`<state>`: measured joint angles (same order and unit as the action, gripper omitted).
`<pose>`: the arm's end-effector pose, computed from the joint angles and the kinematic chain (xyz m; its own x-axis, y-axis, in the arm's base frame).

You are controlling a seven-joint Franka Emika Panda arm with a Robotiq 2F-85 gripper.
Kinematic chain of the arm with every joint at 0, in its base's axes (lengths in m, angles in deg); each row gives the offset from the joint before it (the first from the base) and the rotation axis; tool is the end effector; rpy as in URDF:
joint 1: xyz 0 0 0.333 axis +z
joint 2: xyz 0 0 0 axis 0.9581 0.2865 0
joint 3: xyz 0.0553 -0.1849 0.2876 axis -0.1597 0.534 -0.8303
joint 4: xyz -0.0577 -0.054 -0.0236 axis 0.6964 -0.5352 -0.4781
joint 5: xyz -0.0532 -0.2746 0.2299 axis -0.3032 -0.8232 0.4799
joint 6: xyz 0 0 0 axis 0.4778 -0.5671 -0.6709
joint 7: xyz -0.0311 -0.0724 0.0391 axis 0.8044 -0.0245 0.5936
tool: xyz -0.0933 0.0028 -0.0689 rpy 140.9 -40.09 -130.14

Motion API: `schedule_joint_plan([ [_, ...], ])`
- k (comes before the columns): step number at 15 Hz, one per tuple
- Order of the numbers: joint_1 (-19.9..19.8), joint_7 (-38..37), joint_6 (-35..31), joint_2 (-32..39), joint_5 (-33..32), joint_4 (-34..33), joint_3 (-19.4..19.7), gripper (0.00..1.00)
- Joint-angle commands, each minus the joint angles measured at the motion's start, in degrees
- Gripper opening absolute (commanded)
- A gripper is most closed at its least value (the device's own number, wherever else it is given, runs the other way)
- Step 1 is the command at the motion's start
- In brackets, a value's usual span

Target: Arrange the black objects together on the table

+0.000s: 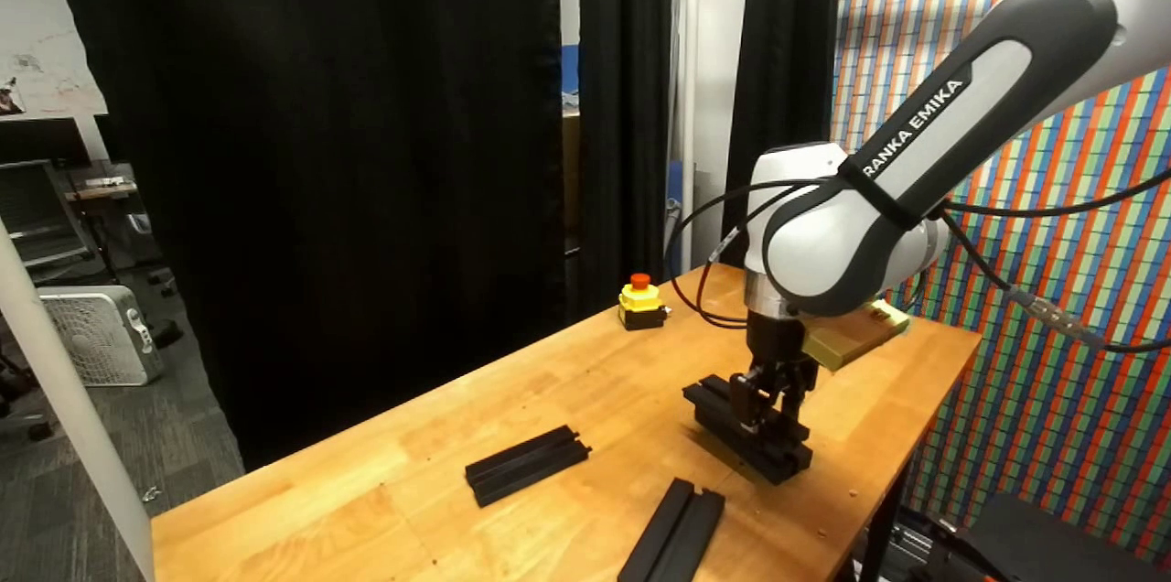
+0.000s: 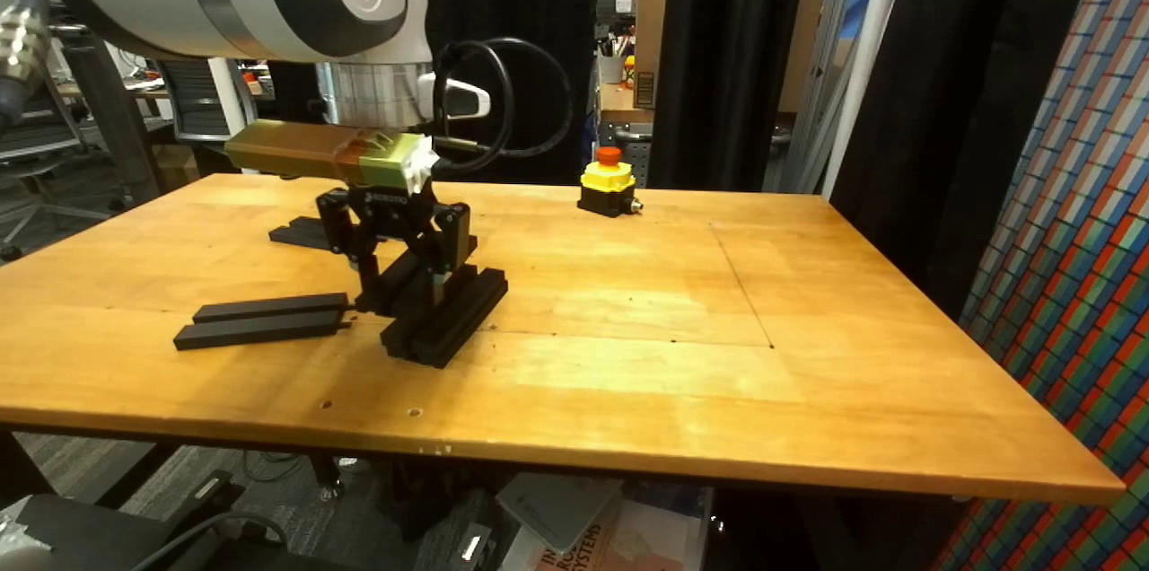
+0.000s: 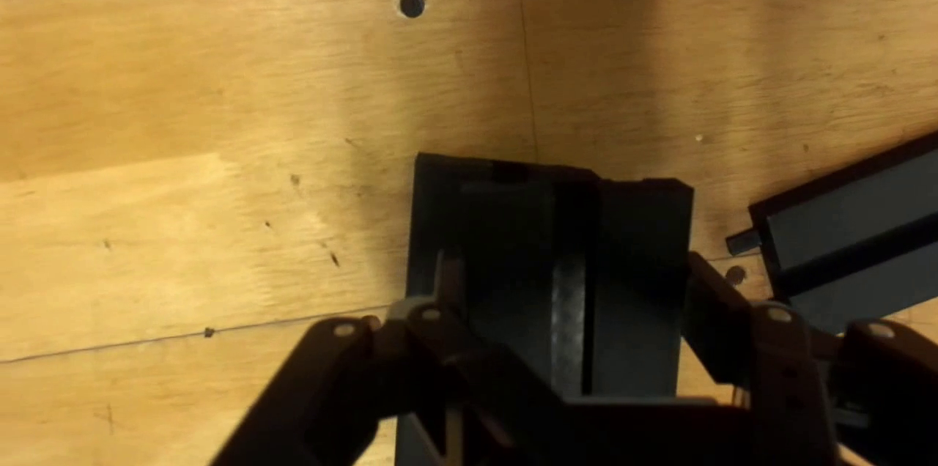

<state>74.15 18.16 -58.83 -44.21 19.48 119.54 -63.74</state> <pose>0.3628 0.0338 0.3188 0.9991 0.0302 -0.0310 0.0299 -0.9995 -0.0096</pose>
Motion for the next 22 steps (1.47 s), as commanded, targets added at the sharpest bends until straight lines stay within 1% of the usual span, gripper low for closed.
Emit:
schedule_joint_plan([
  [1,0.42,-3.48,-2.38,-0.45,0.55,-0.06,0.72,0.45],
  [5,-0.09,-7.18,-4.52,0.42,-0.35,-0.1,0.76,0.45],
  [8,-0.36,-9.32,-4.42,1.09,-1.2,-0.09,0.6,0.45],
  [18,-0.53,-11.36,-4.14,2.61,-2.28,-0.1,0.88,0.45],
  [22,-0.88,-12.54,-4.16,3.35,-3.77,-0.1,0.93,0.45],
])
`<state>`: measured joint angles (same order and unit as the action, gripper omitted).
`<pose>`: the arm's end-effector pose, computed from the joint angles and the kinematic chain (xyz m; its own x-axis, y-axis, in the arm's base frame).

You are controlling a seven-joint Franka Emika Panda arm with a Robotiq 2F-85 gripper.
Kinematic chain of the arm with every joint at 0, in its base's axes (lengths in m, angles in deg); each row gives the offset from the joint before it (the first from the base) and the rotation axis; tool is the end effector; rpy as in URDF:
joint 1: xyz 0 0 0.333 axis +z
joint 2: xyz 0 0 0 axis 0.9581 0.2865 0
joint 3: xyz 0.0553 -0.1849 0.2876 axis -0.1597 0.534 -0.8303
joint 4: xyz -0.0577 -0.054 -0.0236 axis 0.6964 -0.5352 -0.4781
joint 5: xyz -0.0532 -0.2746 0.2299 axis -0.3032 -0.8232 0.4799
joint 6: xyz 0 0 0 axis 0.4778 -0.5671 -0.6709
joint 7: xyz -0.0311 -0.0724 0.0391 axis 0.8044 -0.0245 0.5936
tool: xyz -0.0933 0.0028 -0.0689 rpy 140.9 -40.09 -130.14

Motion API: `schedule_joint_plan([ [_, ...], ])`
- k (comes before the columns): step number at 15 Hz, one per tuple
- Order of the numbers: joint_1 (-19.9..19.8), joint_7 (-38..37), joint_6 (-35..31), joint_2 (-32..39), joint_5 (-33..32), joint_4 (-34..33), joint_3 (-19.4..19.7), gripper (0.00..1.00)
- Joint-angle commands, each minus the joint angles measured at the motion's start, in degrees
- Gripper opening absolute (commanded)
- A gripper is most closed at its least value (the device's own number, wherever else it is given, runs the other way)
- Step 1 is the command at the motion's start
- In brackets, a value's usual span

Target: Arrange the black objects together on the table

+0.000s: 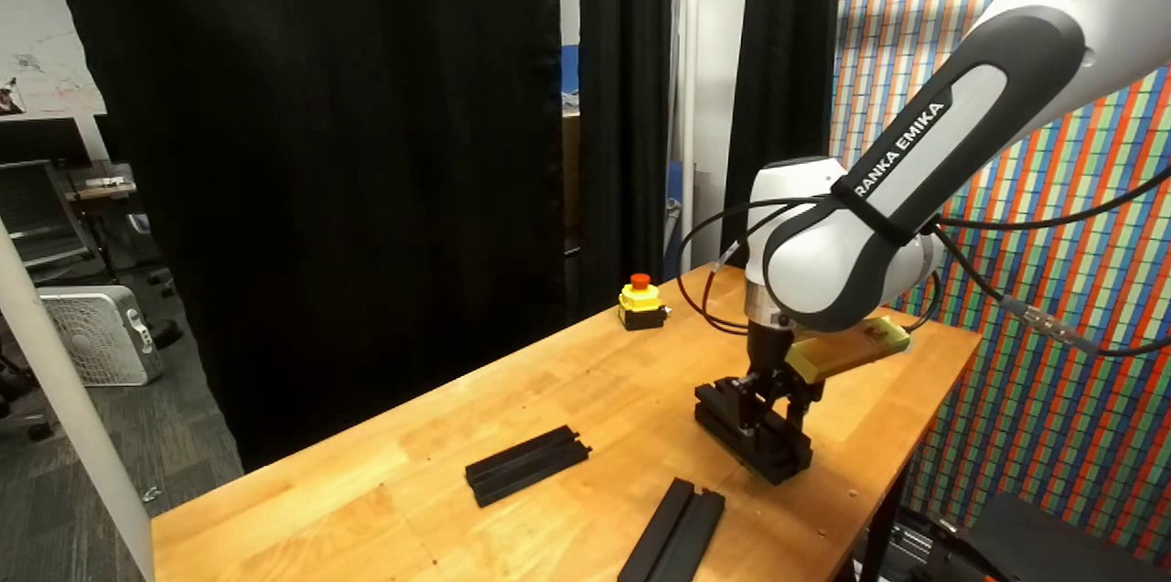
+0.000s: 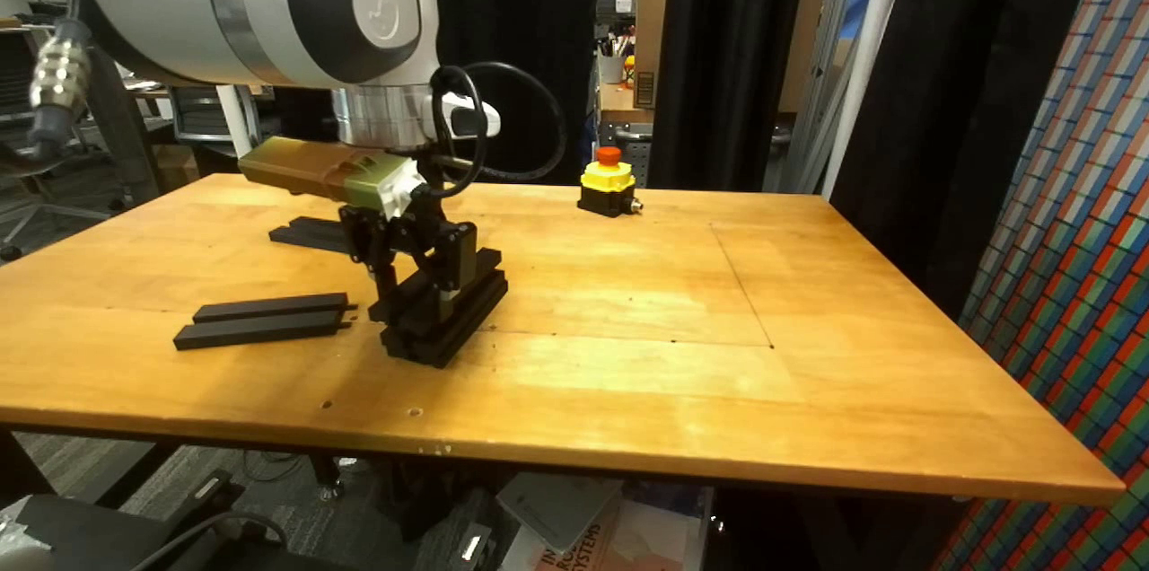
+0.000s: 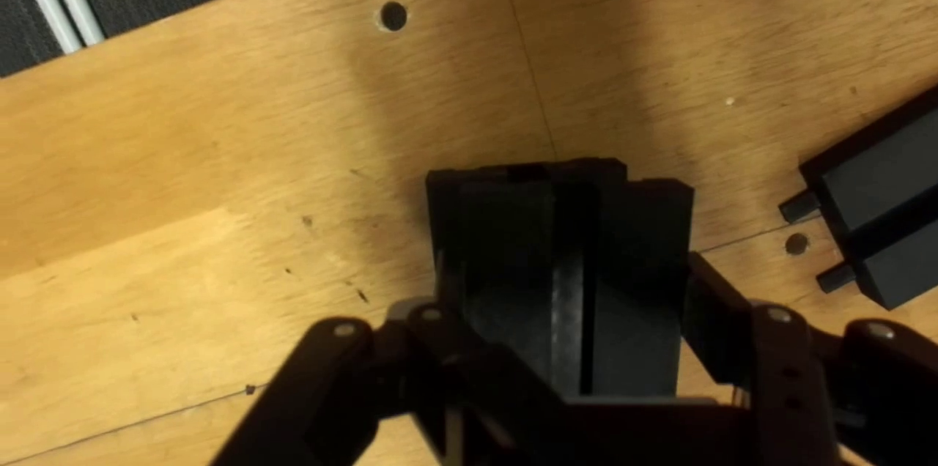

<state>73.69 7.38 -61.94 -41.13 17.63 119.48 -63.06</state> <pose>0.3690 0.0273 0.3041 0.9883 -0.1502 -0.0278 -0.1500 -0.9886 0.0080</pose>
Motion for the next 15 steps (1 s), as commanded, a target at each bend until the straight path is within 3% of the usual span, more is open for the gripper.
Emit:
schedule_joint_plan([
  [1,-0.46,-1.77,-1.02,0.39,-2.12,-0.04,0.35,0.45],
  [15,-0.25,-1.34,-2.21,1.36,-3.35,-0.05,0.8,0.45],
])
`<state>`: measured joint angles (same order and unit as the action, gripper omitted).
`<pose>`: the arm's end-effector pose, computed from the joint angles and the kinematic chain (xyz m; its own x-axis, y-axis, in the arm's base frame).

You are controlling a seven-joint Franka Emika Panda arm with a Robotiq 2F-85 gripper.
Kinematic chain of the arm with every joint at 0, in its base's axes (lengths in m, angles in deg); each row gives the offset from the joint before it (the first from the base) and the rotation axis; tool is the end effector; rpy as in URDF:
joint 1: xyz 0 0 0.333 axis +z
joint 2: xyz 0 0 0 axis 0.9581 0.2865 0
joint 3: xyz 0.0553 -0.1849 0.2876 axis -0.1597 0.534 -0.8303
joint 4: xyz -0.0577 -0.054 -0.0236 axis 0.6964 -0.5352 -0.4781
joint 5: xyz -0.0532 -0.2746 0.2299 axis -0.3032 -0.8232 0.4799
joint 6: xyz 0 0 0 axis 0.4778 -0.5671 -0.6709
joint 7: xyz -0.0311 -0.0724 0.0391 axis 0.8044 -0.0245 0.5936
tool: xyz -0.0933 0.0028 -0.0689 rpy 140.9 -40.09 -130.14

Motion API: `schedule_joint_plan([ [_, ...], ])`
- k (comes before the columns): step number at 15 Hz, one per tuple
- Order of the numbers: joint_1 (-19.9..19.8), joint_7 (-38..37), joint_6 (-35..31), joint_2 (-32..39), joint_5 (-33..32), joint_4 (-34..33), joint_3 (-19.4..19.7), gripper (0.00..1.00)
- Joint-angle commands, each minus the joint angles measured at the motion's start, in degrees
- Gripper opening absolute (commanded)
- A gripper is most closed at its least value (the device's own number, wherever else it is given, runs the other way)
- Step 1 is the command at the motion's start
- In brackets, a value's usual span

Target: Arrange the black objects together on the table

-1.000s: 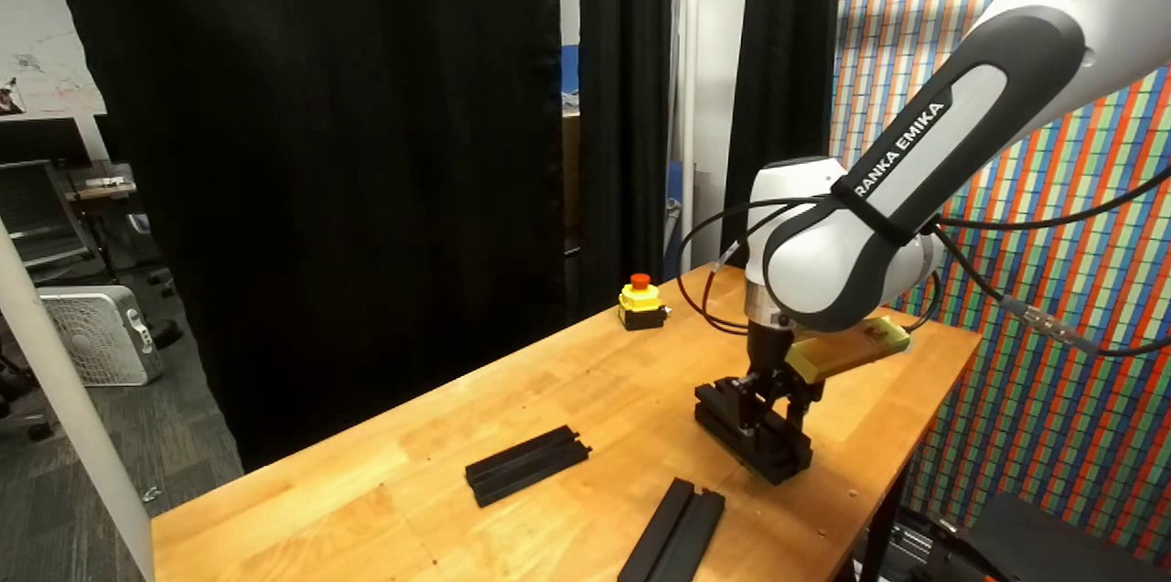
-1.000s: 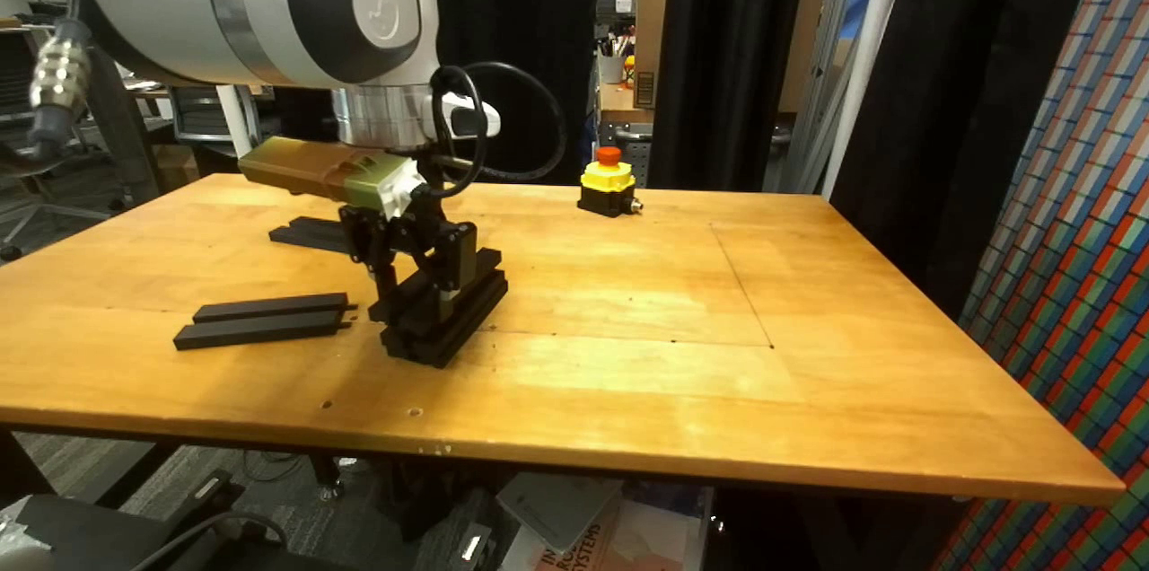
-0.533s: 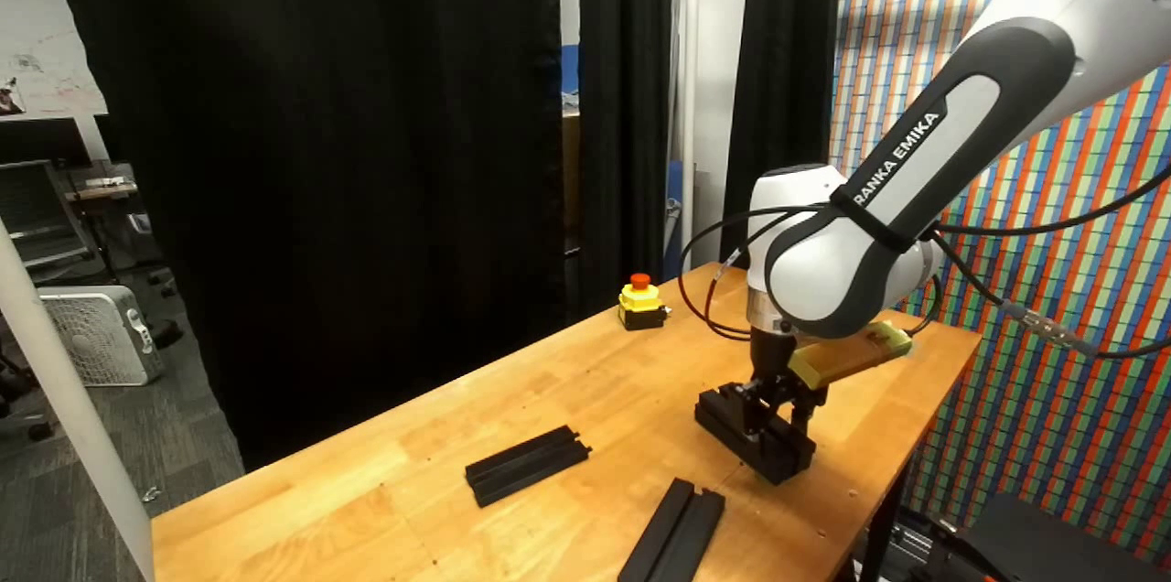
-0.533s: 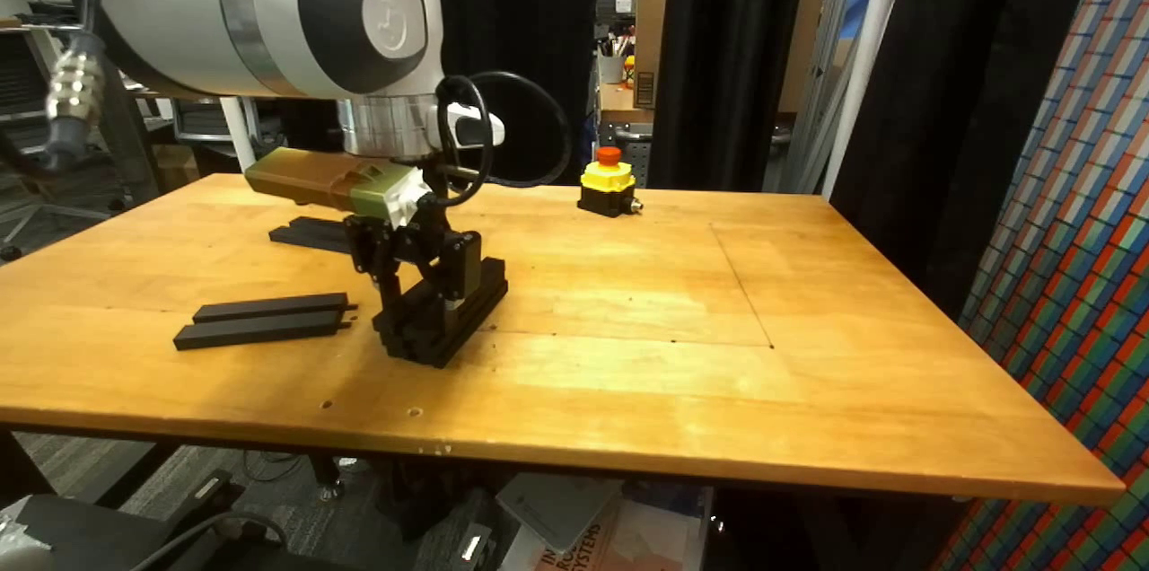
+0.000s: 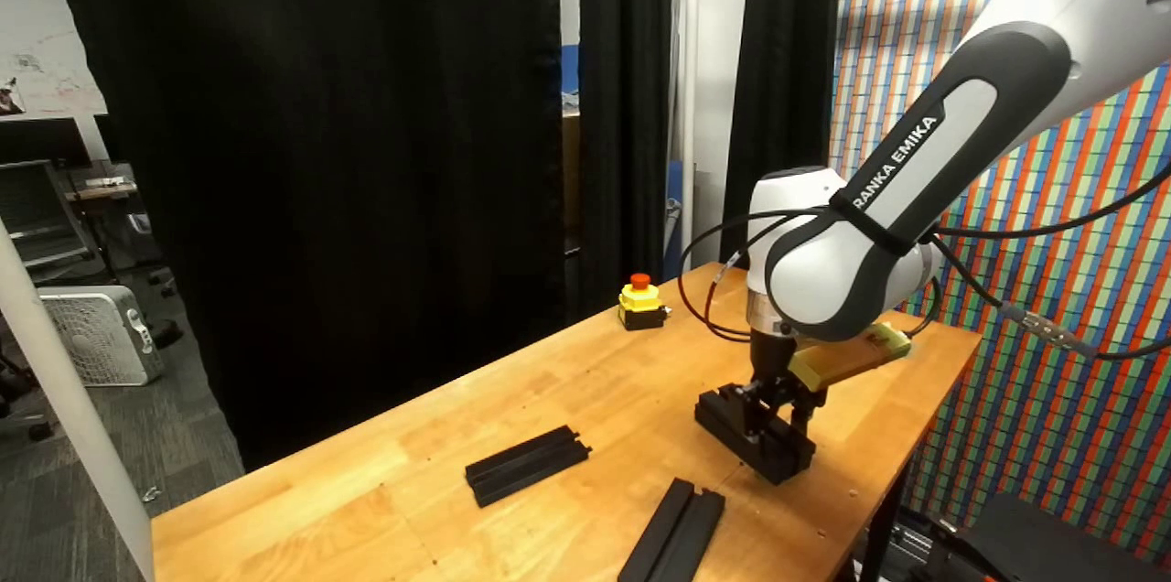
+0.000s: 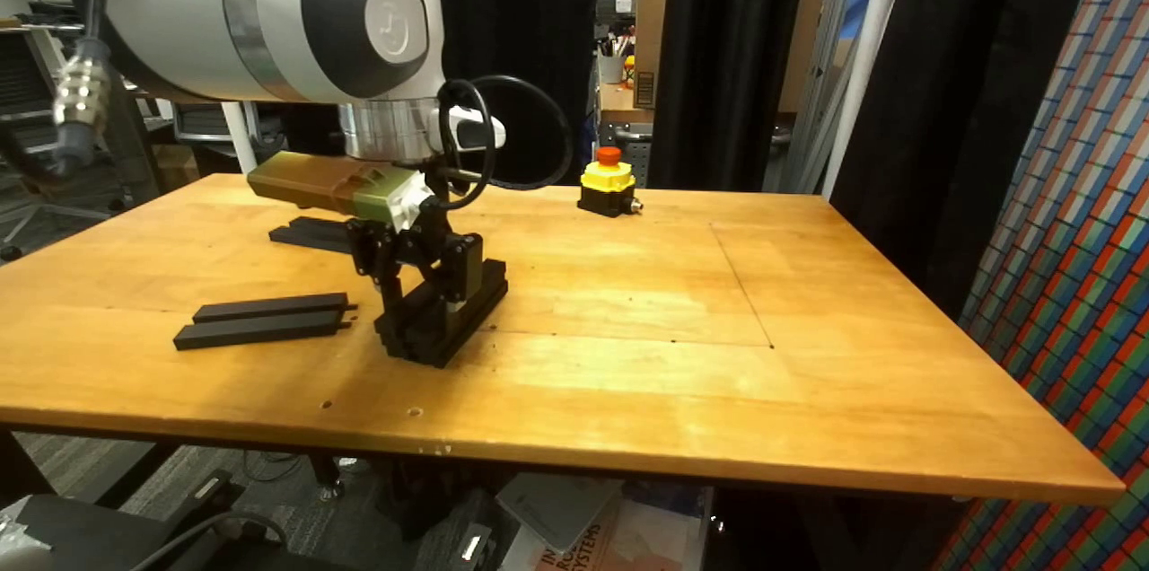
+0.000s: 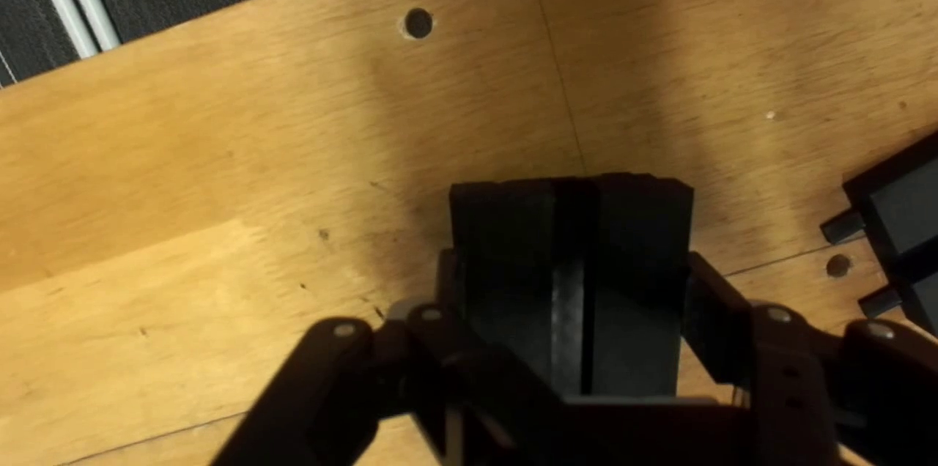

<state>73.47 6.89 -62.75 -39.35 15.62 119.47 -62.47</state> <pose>0.3700 0.0228 0.2938 0.9889 -0.1426 -0.0412 -0.1417 -0.9896 0.0255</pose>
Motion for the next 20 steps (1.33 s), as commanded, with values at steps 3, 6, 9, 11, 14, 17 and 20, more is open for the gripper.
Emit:
schedule_joint_plan([
  [3,-0.02,-0.83,-2.02,-0.44,-1.99,-0.04,0.1,0.45],
  [6,-0.01,-0.72,-2.05,-0.28,-2.36,-0.04,0.1,0.45],
  [9,-0.08,-0.86,-1.72,-0.18,-2.79,-0.04,0.1,0.45],
  [11,-0.02,-0.56,-1.42,-0.12,-3.01,-0.04,0.11,0.45],
  [14,-0.03,-0.62,-1.19,0.15,-3.83,-0.04,0.12,0.45],
  [17,-0.05,-0.42,-1.33,0.17,-3.83,-0.04,0.21,0.45],
  [20,-0.07,-0.27,-1.52,0.28,-3.69,-0.04,0.28,0.45],
])
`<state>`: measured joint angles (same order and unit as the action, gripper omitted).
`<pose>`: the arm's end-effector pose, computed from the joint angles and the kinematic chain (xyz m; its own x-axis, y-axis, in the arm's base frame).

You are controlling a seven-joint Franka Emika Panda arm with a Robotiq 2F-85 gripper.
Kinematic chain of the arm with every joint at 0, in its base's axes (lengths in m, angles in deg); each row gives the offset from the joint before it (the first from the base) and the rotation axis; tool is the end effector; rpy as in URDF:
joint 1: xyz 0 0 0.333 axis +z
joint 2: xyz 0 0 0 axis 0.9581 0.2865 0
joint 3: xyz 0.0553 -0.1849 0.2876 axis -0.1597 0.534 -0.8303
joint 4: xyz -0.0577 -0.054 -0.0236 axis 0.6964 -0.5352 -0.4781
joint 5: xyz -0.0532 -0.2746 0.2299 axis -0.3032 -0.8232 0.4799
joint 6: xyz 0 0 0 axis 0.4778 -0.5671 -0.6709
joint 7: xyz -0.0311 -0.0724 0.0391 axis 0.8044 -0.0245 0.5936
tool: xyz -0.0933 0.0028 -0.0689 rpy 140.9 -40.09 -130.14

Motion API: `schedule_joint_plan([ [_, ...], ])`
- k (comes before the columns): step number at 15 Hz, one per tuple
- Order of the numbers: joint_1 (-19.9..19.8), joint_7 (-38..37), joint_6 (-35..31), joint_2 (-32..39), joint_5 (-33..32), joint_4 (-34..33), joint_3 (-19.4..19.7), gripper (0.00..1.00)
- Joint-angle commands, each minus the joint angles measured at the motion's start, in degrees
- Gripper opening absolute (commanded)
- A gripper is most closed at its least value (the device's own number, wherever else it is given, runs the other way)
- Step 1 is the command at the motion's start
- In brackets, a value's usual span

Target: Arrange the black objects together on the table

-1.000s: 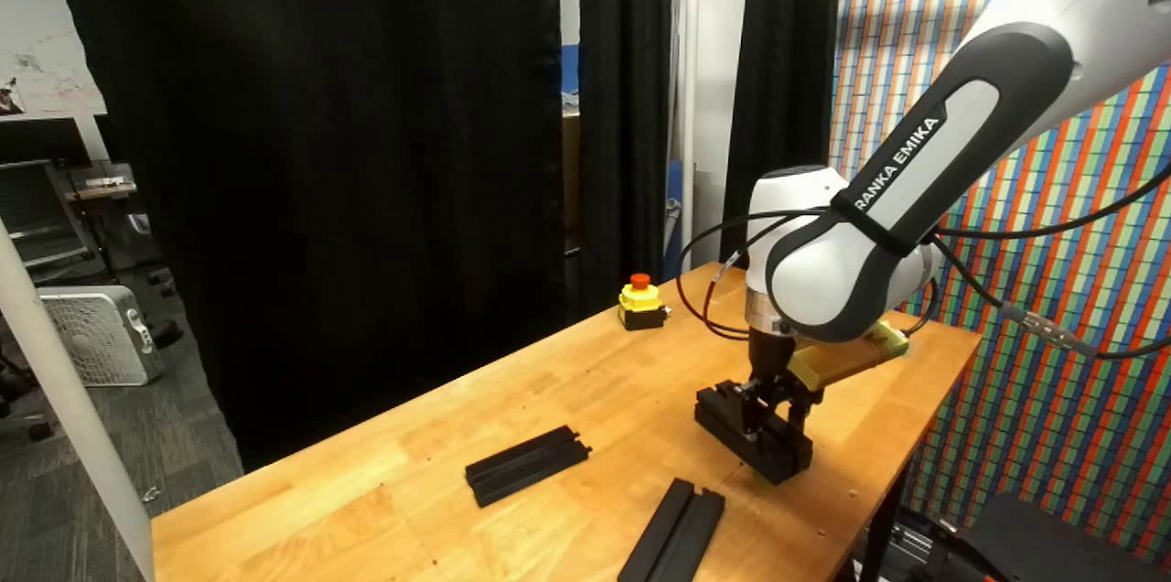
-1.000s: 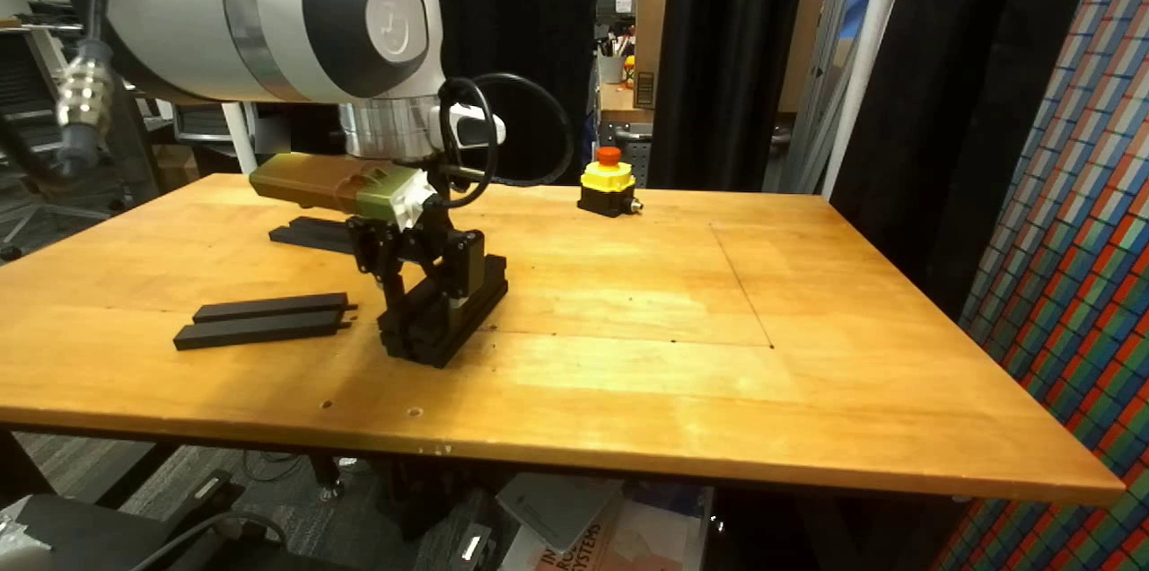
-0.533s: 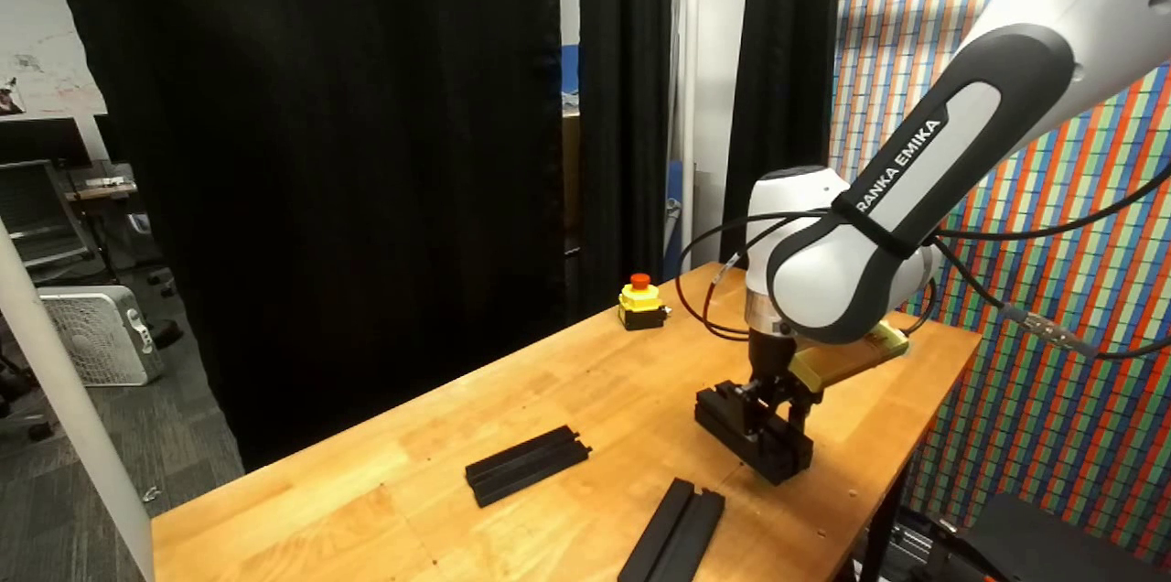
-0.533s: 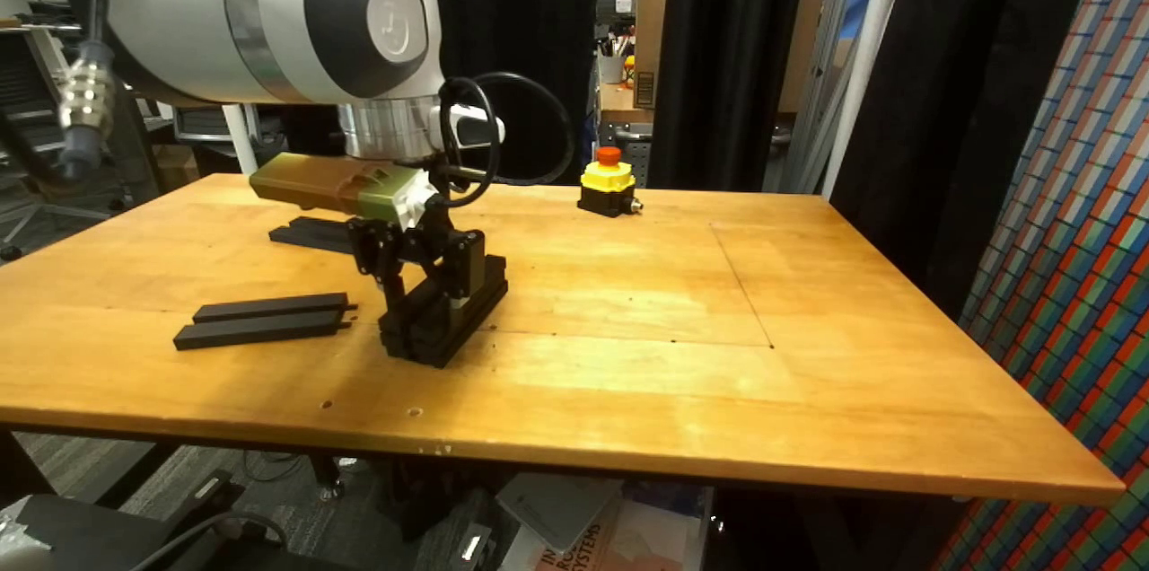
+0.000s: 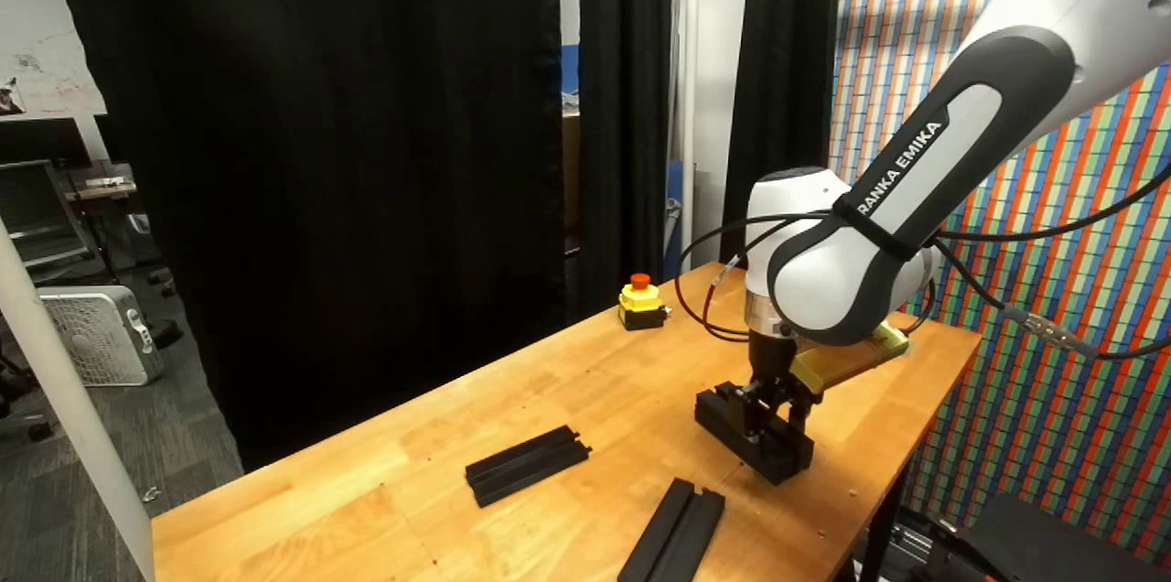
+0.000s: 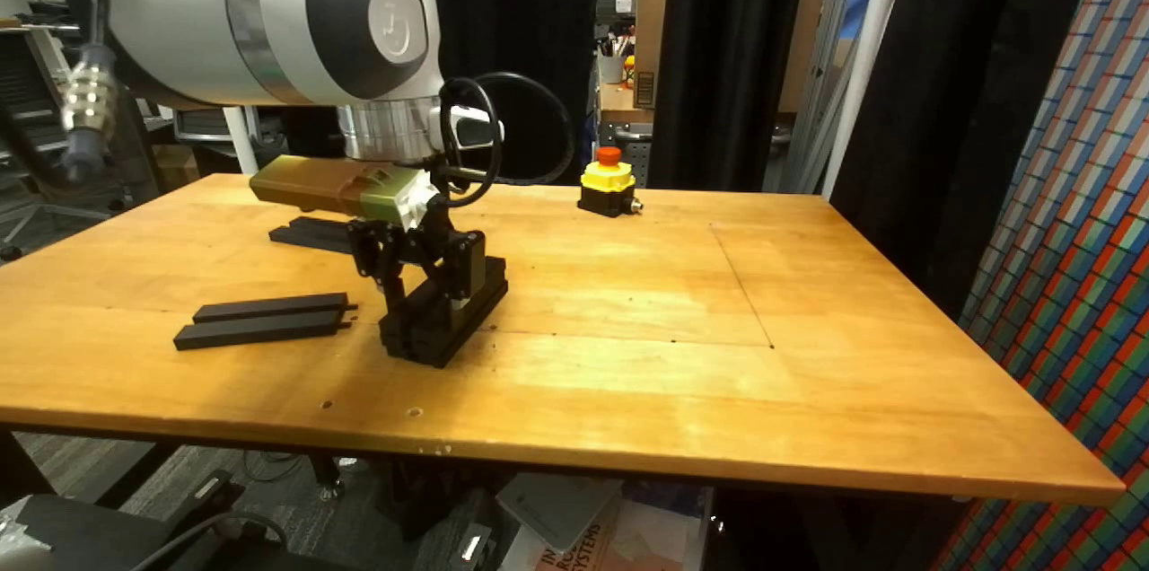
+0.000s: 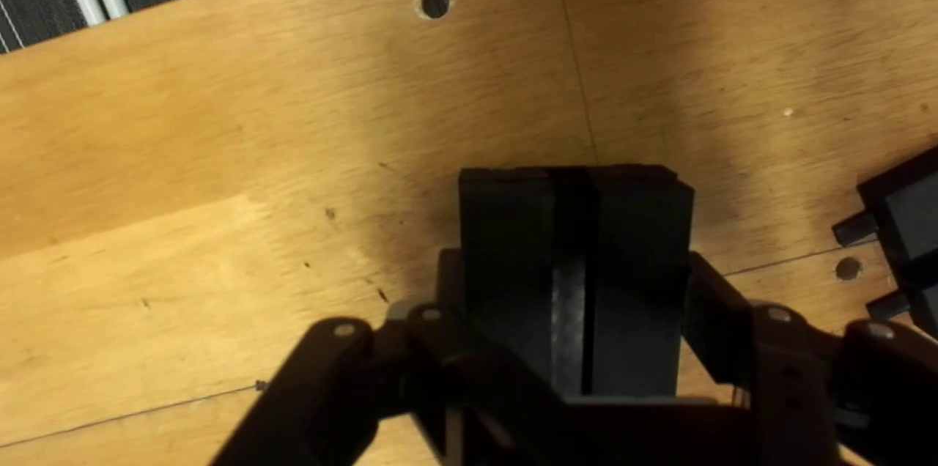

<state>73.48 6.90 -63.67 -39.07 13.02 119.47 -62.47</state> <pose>0.3717 0.0239 0.2933 0.9943 -0.1028 -0.0267 -0.1016 -0.9939 0.0435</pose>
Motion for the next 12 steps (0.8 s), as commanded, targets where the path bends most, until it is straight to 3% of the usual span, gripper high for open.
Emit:
schedule_joint_plan([
  [1,-0.08,-0.36,-0.57,0.07,-0.98,-0.04,0.29,0.55],
  [2,-0.03,-0.2,-0.48,0.0,-0.75,-0.04,0.31,0.93],
  [5,0.02,-0.33,-0.36,-0.15,-1.01,-0.04,0.22,1.0],
  [12,1.18,-2.36,2.73,-4.22,-4.08,-0.21,-1.81,1.0],
])
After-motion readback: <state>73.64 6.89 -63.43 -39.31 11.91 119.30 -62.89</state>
